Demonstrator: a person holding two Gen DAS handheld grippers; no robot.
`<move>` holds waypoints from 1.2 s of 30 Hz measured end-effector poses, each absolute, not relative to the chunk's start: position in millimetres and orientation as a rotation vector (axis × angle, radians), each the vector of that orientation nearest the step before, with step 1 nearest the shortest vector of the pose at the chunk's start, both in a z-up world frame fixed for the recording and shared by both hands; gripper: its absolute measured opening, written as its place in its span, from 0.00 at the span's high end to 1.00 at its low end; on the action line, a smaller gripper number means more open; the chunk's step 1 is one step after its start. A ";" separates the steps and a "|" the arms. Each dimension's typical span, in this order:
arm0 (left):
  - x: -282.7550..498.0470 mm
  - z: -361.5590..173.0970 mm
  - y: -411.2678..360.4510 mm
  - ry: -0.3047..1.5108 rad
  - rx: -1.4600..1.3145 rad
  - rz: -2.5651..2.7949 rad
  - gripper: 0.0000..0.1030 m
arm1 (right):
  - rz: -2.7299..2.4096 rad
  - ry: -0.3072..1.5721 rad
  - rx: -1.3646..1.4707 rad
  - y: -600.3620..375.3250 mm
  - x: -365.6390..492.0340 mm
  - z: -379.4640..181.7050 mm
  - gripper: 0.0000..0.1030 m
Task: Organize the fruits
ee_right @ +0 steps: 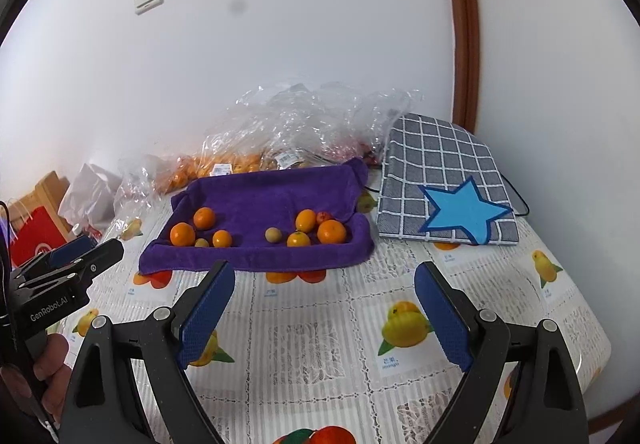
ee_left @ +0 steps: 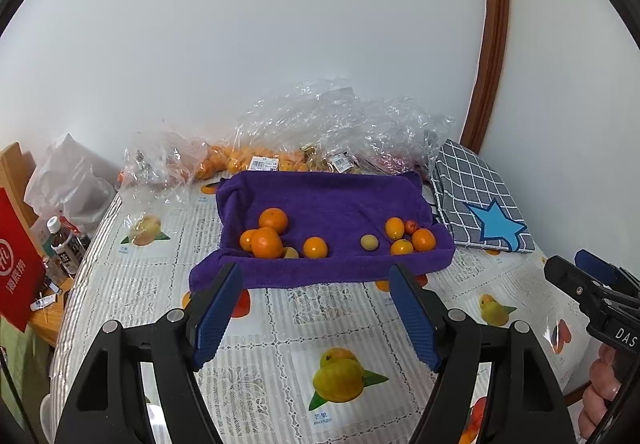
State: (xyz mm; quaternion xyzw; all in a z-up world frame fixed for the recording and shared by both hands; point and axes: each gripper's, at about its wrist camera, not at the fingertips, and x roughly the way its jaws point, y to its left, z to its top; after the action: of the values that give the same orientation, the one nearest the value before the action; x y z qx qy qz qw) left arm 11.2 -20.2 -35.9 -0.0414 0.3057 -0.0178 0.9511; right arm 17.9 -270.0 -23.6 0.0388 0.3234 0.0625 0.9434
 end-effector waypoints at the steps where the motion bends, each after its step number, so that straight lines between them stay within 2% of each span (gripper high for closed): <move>1: 11.0 -35.7 -20.7 0.621 -0.083 -0.034 0.28 | 0.124 0.659 0.082 -270.8 17.6 -23.7 0.12; 36: 7.1 -28.9 -19.5 0.602 -0.088 -0.038 0.27 | 0.104 0.647 0.073 -272.8 11.9 -18.7 0.12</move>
State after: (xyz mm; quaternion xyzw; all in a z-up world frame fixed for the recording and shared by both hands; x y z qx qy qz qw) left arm 7.1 -19.5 -28.9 -0.0431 0.2964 -0.0185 0.9539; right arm 11.9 -272.8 -18.7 0.0360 0.3177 0.0511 0.9461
